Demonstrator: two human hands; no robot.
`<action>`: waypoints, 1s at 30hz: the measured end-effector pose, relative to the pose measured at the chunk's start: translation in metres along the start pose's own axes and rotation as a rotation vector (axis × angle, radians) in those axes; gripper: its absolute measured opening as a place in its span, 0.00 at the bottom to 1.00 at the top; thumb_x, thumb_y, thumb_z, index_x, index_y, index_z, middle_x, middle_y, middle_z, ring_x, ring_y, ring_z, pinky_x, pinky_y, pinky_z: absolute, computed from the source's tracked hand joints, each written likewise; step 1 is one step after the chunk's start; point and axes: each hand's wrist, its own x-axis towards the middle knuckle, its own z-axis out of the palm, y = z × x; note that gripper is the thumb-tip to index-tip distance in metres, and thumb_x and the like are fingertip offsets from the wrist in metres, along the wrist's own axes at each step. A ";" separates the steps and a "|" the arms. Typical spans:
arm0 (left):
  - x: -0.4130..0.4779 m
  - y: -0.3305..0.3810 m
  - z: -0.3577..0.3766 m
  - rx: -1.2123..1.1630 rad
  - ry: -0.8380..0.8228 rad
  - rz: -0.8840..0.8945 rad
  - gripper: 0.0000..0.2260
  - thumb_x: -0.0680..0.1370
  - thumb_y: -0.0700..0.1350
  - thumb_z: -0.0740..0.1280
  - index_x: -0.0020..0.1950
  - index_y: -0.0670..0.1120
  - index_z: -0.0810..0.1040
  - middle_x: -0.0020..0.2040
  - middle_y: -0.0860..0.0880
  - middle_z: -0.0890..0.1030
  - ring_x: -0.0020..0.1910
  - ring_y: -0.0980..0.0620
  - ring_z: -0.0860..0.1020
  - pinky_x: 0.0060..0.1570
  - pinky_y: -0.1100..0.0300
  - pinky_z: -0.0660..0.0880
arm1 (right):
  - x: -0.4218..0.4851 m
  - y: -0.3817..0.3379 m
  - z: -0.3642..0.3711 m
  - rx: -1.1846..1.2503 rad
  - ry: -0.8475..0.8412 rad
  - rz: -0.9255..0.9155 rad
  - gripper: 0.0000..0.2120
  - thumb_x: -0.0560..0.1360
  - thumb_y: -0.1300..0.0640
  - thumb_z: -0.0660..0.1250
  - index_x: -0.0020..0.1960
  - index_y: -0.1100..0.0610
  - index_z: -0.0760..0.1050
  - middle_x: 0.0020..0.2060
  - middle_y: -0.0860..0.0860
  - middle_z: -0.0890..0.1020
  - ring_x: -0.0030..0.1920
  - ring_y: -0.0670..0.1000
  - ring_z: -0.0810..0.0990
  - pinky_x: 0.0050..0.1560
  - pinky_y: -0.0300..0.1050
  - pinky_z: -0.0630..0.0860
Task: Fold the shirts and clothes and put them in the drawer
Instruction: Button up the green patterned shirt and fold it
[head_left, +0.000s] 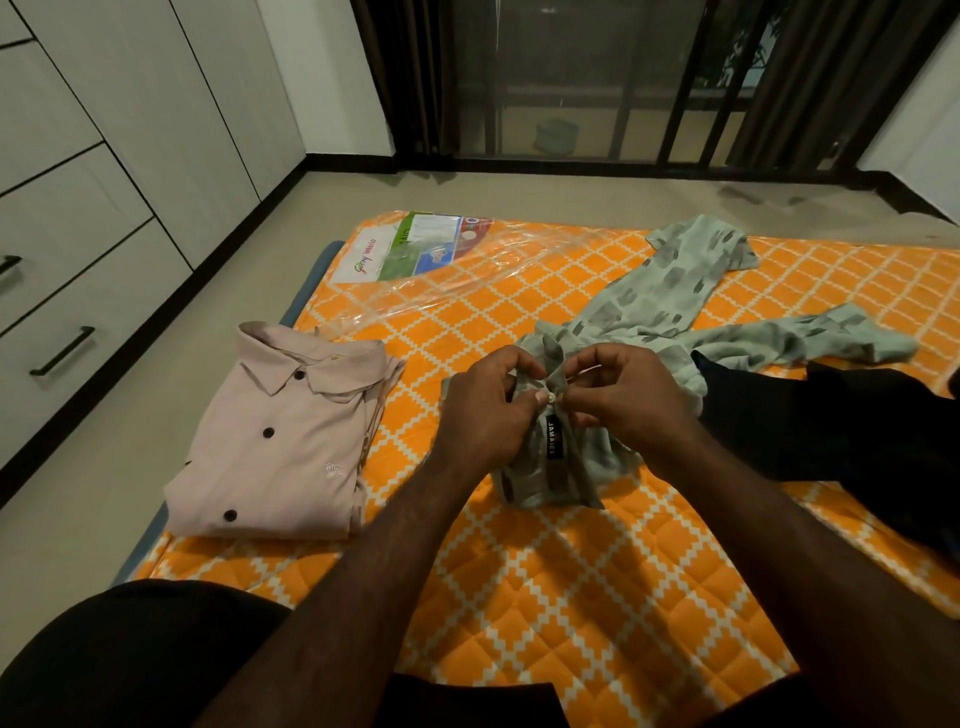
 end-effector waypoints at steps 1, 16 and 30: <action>0.000 0.000 0.000 0.014 0.000 0.005 0.07 0.76 0.44 0.75 0.51 0.53 0.80 0.34 0.55 0.81 0.28 0.61 0.77 0.28 0.67 0.69 | 0.000 0.000 0.000 -0.008 0.001 -0.012 0.09 0.72 0.71 0.73 0.49 0.61 0.80 0.39 0.63 0.84 0.37 0.57 0.83 0.36 0.45 0.81; -0.002 -0.008 0.003 0.040 0.057 0.062 0.09 0.75 0.44 0.74 0.50 0.52 0.76 0.28 0.50 0.76 0.23 0.55 0.71 0.24 0.61 0.65 | 0.002 0.007 0.004 -0.059 0.021 -0.062 0.14 0.71 0.70 0.75 0.52 0.56 0.79 0.38 0.56 0.87 0.41 0.58 0.87 0.47 0.64 0.84; -0.001 -0.006 0.004 0.005 -0.012 -0.003 0.05 0.79 0.42 0.70 0.53 0.50 0.76 0.32 0.53 0.78 0.25 0.58 0.73 0.26 0.60 0.67 | -0.003 0.008 0.007 -0.369 0.049 -0.375 0.13 0.69 0.61 0.81 0.50 0.54 0.80 0.41 0.46 0.87 0.43 0.38 0.85 0.45 0.41 0.84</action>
